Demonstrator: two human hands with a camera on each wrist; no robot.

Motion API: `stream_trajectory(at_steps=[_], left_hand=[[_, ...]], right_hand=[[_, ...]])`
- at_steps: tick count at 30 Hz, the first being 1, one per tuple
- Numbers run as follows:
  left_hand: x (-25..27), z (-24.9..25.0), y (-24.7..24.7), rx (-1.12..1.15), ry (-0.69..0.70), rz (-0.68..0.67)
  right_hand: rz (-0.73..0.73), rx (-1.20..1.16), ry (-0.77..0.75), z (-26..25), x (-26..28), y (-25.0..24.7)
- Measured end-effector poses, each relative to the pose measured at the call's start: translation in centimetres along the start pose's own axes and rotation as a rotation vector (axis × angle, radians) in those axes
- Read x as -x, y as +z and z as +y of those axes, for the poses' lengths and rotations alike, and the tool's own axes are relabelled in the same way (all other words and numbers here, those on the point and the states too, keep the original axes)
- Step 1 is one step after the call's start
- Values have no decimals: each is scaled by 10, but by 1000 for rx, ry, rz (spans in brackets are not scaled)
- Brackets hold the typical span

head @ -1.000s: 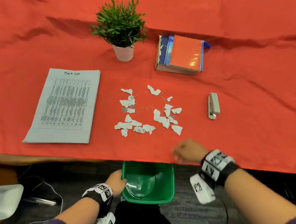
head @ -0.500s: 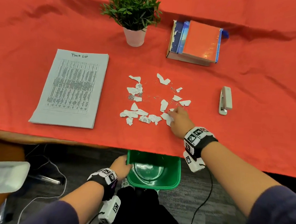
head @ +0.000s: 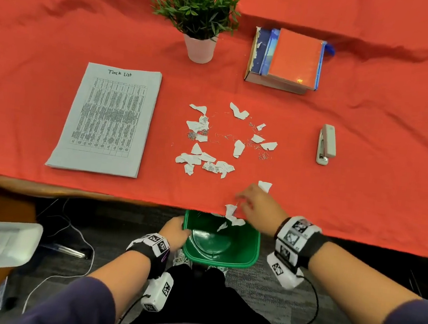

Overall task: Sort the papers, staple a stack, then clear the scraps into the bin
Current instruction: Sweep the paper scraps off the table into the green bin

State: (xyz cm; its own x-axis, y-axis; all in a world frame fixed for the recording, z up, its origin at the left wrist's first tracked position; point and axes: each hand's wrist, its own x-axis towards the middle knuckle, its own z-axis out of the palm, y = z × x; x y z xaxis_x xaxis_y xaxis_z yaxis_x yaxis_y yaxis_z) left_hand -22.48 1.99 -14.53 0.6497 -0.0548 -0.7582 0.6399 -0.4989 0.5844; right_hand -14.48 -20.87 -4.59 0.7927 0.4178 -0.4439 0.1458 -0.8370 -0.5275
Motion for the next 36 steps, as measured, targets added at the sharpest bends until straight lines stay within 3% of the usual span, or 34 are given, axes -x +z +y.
stream_trajectory(at_steps=[3, 6, 11, 15, 21, 27, 31, 36], left_hand=[[-1, -1, -1, 7, -14, 3], [-4, -5, -1, 6, -22, 0], [-7, -6, -1, 18, -25, 1], [-5, -3, -3, 12, -22, 9], [-2, 1, -4, 18, -21, 1], [3, 2, -6, 21, -36, 19], [3, 0, -9, 16, -45, 41], [-5, -8, -12, 54, -46, 45]], right_hand=[[165, 4, 166, 26, -17, -23], [148, 87, 232, 36, -19, -14], [-25, 153, 29, 3, 17, 28], [-216, 123, -107, -19, 36, 31], [33, 108, -10, -24, -35, -29], [-15, 189, -25, -32, -105, -20], [-8, 264, -120, -35, -85, 10], [-167, 271, -250, -29, -15, 34]])
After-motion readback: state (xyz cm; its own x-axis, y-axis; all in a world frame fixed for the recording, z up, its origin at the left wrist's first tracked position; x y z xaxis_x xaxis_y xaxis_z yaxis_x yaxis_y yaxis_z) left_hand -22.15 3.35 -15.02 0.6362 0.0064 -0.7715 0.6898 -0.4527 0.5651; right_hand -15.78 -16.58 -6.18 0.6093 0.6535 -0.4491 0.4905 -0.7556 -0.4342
